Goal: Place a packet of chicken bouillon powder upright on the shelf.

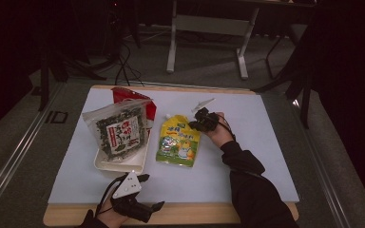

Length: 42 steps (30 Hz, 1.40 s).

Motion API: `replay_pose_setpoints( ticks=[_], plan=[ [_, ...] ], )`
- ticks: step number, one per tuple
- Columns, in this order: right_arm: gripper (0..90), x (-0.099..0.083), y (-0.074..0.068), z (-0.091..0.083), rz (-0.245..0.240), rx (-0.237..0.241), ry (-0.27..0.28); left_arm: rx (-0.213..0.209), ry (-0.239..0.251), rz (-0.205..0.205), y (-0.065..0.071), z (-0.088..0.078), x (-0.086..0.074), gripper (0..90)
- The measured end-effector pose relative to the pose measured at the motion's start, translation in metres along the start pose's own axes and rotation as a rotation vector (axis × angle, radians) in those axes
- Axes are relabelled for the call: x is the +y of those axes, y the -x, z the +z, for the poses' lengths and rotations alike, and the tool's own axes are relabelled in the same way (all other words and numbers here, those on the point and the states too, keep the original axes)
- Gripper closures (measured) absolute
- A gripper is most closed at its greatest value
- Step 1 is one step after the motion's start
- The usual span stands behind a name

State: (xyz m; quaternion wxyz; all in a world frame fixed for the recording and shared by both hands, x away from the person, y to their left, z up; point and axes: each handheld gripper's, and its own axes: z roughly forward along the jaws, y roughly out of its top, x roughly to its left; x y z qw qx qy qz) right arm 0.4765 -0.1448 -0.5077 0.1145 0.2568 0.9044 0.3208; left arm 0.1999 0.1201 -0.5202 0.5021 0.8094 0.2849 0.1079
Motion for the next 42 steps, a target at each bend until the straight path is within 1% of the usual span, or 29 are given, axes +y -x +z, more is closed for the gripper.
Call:
replay_pose_setpoints(
  ticks=[4,5,8,10,12,15,18,20,24,28,29,32,33,35,37,39,40,42],
  plan=[
    [90.0,0.003,-0.005,-0.015,-0.012,-0.004,0.025,0.007,0.0,0.001,0.0,0.0,0.001,3.0],
    [90.0,0.004,-0.006,-0.019,-0.022,-0.008,0.032,0.007,0.0,0.0,0.0,0.0,0.001,3.0],
    [90.0,0.007,-0.013,-0.03,-0.045,-0.006,0.056,0.009,-0.002,0.001,-0.001,0.0,0.001,3.0],
    [90.0,0.009,-0.018,-0.037,-0.061,-0.014,0.069,0.01,-0.001,0.0,-0.001,0.0,0.001,3.0],
    [90.0,0.01,-0.022,-0.044,-0.073,-0.011,0.082,0.012,0.0,-0.001,-0.001,-0.001,0.001,3.0],
    [90.0,0.013,-0.029,-0.056,-0.082,-0.014,0.119,0.015,-0.001,-0.001,-0.001,-0.001,0.002,3.0],
    [90.0,0.016,-0.039,-0.068,-0.096,-0.018,0.156,0.02,-0.001,-0.001,-0.002,-0.001,0.002,3.0],
    [90.0,0.017,-0.047,-0.074,-0.116,-0.027,0.173,0.025,0.004,-0.005,-0.002,-0.001,0.002,3.0],
    [90.0,0.017,-0.059,-0.084,-0.135,-0.026,0.2,0.033,0.009,-0.003,-0.002,-0.003,0.004,3.0],
    [90.0,0.015,-0.072,-0.095,-0.155,-0.024,0.227,0.051,0.019,-0.003,-0.004,-0.005,0.007,3.0],
    [90.0,0.013,-0.076,-0.098,-0.161,-0.021,0.243,0.057,0.021,0.002,-0.004,-0.005,0.007,3.0],
    [90.0,0.011,-0.085,-0.105,-0.181,-0.015,0.261,0.077,0.036,0.007,-0.006,-0.008,0.011,3.0],
    [90.0,0.01,-0.089,-0.108,-0.192,-0.012,0.269,0.091,0.047,0.013,-0.008,-0.01,0.013,3.0],
    [90.0,0.01,-0.097,-0.112,-0.215,-0.008,0.277,0.102,0.059,0.009,-0.011,-0.012,0.016,3.1],
    [90.0,0.009,-0.103,-0.116,-0.228,0.004,0.285,0.115,0.06,0.013,-0.014,-0.014,0.02,3.6],
    [90.0,0.008,-0.109,-0.119,-0.244,0.001,0.288,0.125,0.061,0.016,-0.017,-0.015,0.025,4.2],
    [90.0,0.008,-0.111,-0.12,-0.248,0.009,0.286,0.135,0.057,0.011,-0.019,-0.015,0.028,4.2],
    [90.0,0.007,-0.115,-0.123,-0.261,0.012,0.288,0.134,0.042,0.008,-0.023,-0.016,0.034,4.8]
  ],
)
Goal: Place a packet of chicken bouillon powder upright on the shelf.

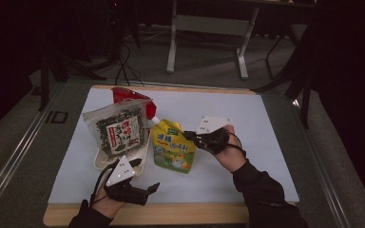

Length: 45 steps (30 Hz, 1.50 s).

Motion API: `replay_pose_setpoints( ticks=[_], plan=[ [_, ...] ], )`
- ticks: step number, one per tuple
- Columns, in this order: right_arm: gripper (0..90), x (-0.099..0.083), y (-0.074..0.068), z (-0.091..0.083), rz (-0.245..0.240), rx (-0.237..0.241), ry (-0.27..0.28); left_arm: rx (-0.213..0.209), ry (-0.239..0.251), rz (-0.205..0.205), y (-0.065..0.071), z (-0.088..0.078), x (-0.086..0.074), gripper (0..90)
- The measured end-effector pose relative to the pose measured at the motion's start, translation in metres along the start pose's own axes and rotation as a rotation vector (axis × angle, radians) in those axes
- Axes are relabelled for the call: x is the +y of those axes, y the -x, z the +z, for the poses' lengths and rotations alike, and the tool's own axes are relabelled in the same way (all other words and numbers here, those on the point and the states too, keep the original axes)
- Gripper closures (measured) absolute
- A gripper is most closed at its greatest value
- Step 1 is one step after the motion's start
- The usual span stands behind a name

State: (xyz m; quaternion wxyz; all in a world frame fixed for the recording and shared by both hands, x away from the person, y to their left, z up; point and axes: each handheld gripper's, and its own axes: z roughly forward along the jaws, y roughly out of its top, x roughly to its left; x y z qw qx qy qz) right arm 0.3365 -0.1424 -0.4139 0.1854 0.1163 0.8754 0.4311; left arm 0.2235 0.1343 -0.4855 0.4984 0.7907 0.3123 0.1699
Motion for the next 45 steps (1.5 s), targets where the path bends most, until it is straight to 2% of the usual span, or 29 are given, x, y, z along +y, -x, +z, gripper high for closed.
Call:
replay_pose_setpoints(
  ticks=[4,6,9,10,16,23,27,31,32,34,35,38,42,45],
  plan=[
    [90.0,-0.001,-0.01,-0.006,-0.008,0.02,0.01,0.039,-0.026,-0.009,-0.013,0.001,0.016,4.9],
    [90.0,-0.001,-0.015,-0.008,-0.02,0.022,0.012,0.036,-0.024,-0.021,-0.021,0.001,0.023,5.4],
    [90.0,-0.001,-0.02,-0.011,-0.028,0.031,0.011,0.055,-0.013,-0.02,-0.033,0.002,0.031,9.1],
    [90.0,-0.001,-0.021,-0.012,-0.034,0.031,0.012,0.044,-0.013,-0.025,-0.038,0.003,0.034,11.0],
    [90.0,0.0,-0.026,-0.014,-0.05,0.042,0.011,0.069,-0.019,0.024,-0.056,0.014,0.045,19.9],
    [90.0,-0.001,-0.026,-0.015,-0.052,0.055,0.016,0.055,-0.037,0.075,-0.066,0.027,0.051,23.1],
    [90.0,0.001,-0.028,-0.015,-0.067,0.057,0.015,0.024,-0.039,0.101,-0.069,0.03,0.055,27.4],
    [89.7,0.002,-0.028,-0.014,-0.064,0.066,0.013,-0.005,-0.023,0.086,-0.074,0.031,0.055,42.4],
    [89.6,0.002,-0.028,-0.014,-0.064,0.065,0.012,-0.019,-0.02,0.086,-0.075,0.03,0.054,48.2],
    [89.1,0.001,-0.026,-0.014,-0.056,0.068,0.01,-0.021,-0.023,0.089,-0.076,0.03,0.052,56.6],
    [88.8,0.001,-0.025,-0.014,-0.048,0.071,0.01,-0.033,-0.02,0.083,-0.077,0.03,0.051,64.7],
    [88.9,-0.001,-0.022,-0.014,-0.039,0.077,0.011,-0.015,-0.023,0.103,-0.075,0.029,0.051,71.2],
    [88.8,-0.005,-0.02,-0.015,-0.031,0.075,0.01,-0.018,-0.024,0.108,-0.075,0.028,0.051,79.3],
    [88.6,-0.007,-0.018,-0.015,-0.017,0.07,0.009,-0.002,-0.028,0.118,-0.074,0.027,0.051,87.7]
  ],
)
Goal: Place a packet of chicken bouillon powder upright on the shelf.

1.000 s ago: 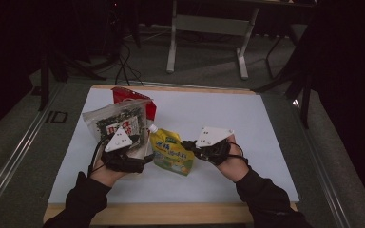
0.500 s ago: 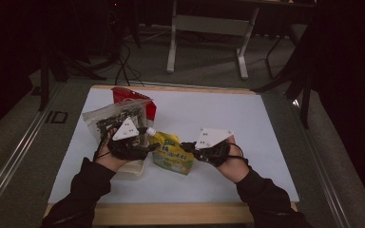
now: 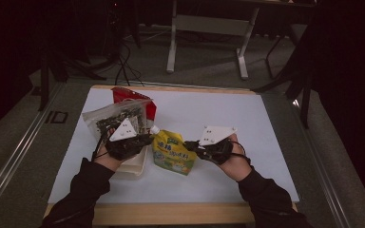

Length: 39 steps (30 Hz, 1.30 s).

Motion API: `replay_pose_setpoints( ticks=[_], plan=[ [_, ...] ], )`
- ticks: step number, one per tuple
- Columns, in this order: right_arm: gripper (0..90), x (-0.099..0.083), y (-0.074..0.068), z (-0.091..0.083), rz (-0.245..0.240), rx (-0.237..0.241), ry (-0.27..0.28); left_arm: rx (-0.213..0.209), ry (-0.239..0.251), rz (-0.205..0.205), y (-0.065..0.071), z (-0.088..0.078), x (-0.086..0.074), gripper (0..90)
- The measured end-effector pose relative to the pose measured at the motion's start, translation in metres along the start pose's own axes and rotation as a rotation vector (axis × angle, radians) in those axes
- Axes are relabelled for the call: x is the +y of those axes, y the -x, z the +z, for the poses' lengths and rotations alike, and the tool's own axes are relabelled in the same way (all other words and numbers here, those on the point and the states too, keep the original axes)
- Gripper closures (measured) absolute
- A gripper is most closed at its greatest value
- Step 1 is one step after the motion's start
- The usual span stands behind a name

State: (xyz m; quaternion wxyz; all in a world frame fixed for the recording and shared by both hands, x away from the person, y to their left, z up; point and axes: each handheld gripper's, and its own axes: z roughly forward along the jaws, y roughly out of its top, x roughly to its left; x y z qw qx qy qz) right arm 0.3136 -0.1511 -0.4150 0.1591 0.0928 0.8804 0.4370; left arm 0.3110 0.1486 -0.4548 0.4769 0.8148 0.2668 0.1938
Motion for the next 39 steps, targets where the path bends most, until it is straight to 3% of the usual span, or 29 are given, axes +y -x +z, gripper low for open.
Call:
replay_pose_setpoints(
  ticks=[6,9,17,23,27,30,31,34,39],
  plan=[
    [87.3,-0.002,0.003,0.0,0.018,-0.006,0.003,0.012,0.003,0.007,0.002,0.001,0.0,90.0],
    [82.6,-0.003,0.004,-0.001,0.024,-0.015,0.004,0.01,0.01,0.01,0.002,0.001,-0.001,90.0],
    [41.8,-0.005,0.013,-0.005,0.094,-0.083,0.044,0.005,0.029,0.004,0.001,-0.001,-0.004,90.0],
    [28.1,-0.01,0.023,-0.004,0.139,-0.172,0.066,0.01,0.026,0.009,0.003,-0.003,-0.004,90.0],
    [26.6,-0.014,0.031,0.0,0.177,-0.159,0.059,0.009,0.02,0.011,0.003,-0.003,-0.003,90.0],
    [25.8,-0.017,0.034,0.005,0.179,-0.122,0.043,0.01,0.018,0.014,0.003,-0.003,-0.003,90.0],
    [26.3,-0.02,0.035,0.012,0.184,-0.075,0.025,0.013,0.017,0.01,0.002,-0.003,-0.003,90.0],
    [32.9,-0.022,0.033,0.018,0.18,-0.047,0.004,0.014,0.016,0.011,0.003,-0.003,-0.003,90.0],
    [54.1,-0.024,0.032,0.024,0.148,-0.006,-0.02,0.012,0.015,0.009,0.002,-0.003,-0.003,90.0]
  ],
)
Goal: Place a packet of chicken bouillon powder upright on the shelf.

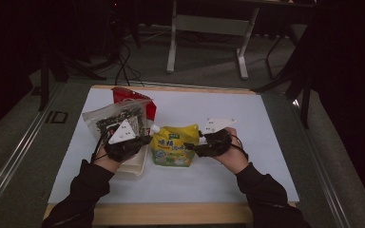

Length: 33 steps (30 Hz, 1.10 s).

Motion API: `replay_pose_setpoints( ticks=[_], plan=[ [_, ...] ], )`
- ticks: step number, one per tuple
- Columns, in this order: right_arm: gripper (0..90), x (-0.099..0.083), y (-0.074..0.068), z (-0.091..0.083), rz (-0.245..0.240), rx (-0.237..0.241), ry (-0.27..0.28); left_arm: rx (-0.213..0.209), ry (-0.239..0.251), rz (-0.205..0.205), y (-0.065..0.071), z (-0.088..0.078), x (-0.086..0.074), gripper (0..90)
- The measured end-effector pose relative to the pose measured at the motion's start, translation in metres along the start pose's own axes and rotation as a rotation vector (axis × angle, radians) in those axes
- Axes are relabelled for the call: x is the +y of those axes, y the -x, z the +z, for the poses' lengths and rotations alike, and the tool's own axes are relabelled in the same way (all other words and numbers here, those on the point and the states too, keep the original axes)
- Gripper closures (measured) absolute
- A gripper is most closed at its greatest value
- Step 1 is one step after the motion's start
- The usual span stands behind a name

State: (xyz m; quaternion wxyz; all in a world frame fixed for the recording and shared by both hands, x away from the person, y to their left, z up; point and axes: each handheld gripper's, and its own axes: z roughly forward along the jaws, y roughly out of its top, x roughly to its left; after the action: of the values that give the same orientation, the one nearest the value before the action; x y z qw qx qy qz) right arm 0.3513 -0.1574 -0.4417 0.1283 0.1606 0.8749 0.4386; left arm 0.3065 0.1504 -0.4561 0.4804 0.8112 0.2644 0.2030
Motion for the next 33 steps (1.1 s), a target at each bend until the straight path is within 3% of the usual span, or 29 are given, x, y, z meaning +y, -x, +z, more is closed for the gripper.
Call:
replay_pose_setpoints(
  ticks=[1,7,11,16,20,23,29,33],
  plan=[
    [60.9,0.0,0.0,0.001,-0.005,0.012,-0.003,-0.002,0.0,0.0,0.0,0.0,0.0,90.0],
    [82.2,0.0,0.001,0.002,-0.022,0.061,-0.017,-0.018,-0.003,-0.006,-0.002,-0.001,0.0,90.0],
    [87.8,0.0,0.002,-0.001,-0.054,0.113,-0.015,-0.025,-0.017,-0.008,-0.003,-0.002,0.001,87.8],
    [89.9,0.001,-0.004,-0.006,-0.074,0.137,0.007,-0.048,-0.01,-0.033,0.0,-0.006,0.004,70.0],
    [90.0,0.003,-0.008,-0.014,-0.108,0.135,0.017,-0.067,-0.018,-0.027,0.004,-0.01,0.008,57.7],
    [90.0,0.007,-0.009,-0.023,-0.105,0.134,0.041,-0.064,-0.026,-0.026,0.006,-0.013,0.01,48.4],
    [90.0,0.018,-0.006,-0.045,-0.112,0.115,0.094,-0.078,-0.039,-0.066,0.011,-0.015,0.01,32.2],
    [90.0,0.022,-0.003,-0.053,-0.107,0.097,0.117,-0.11,-0.044,-0.07,0.016,-0.015,0.01,18.9]
  ],
)
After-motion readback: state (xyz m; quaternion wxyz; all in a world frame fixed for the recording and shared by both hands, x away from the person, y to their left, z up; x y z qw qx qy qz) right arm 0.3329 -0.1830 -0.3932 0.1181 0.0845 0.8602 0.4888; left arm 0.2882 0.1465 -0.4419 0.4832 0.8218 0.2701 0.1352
